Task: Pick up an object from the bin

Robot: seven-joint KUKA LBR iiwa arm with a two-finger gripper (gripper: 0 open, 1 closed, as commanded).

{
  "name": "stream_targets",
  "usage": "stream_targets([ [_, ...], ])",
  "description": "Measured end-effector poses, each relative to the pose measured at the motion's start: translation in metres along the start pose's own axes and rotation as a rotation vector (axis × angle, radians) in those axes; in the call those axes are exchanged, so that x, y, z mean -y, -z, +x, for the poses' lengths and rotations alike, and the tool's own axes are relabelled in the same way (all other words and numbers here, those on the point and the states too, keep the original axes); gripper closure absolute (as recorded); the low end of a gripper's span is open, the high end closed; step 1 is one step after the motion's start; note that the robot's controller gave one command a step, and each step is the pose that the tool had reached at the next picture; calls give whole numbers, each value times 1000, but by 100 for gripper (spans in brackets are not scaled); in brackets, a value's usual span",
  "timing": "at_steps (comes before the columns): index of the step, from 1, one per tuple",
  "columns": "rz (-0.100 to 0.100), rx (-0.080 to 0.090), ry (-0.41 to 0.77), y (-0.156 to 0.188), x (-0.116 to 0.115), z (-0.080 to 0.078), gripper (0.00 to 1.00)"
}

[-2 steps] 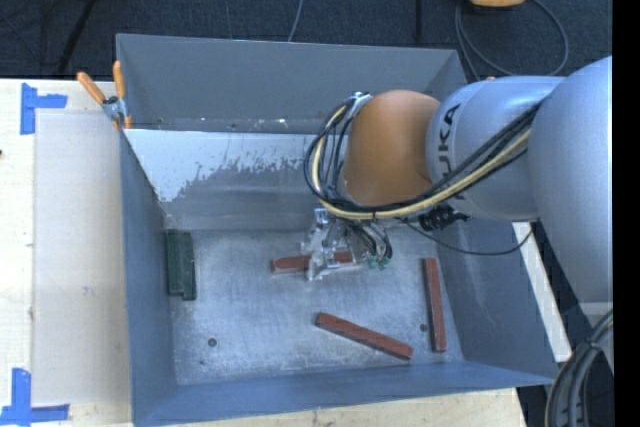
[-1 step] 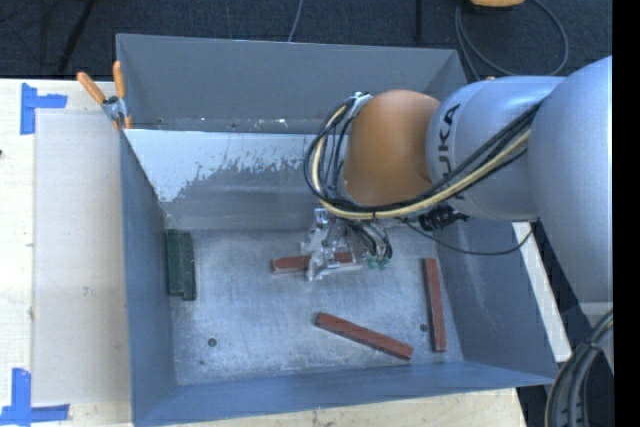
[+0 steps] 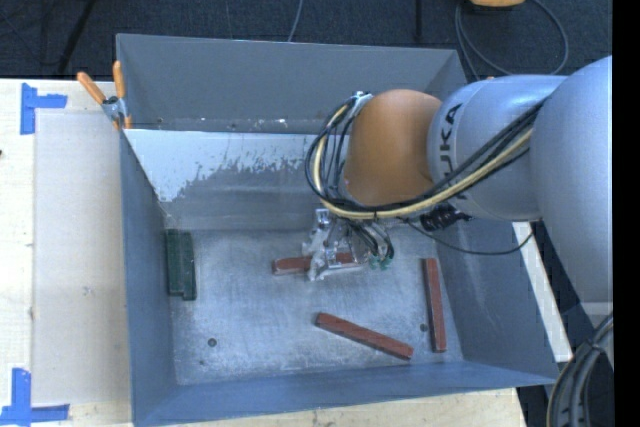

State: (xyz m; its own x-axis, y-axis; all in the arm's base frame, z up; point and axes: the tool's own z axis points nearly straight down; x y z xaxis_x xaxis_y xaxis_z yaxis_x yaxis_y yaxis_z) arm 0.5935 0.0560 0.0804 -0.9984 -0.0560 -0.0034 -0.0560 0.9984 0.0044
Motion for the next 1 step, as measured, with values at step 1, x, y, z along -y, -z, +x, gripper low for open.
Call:
stream_targets([
  [1, 3, -8, 0, 16, 1, 2, 100],
])
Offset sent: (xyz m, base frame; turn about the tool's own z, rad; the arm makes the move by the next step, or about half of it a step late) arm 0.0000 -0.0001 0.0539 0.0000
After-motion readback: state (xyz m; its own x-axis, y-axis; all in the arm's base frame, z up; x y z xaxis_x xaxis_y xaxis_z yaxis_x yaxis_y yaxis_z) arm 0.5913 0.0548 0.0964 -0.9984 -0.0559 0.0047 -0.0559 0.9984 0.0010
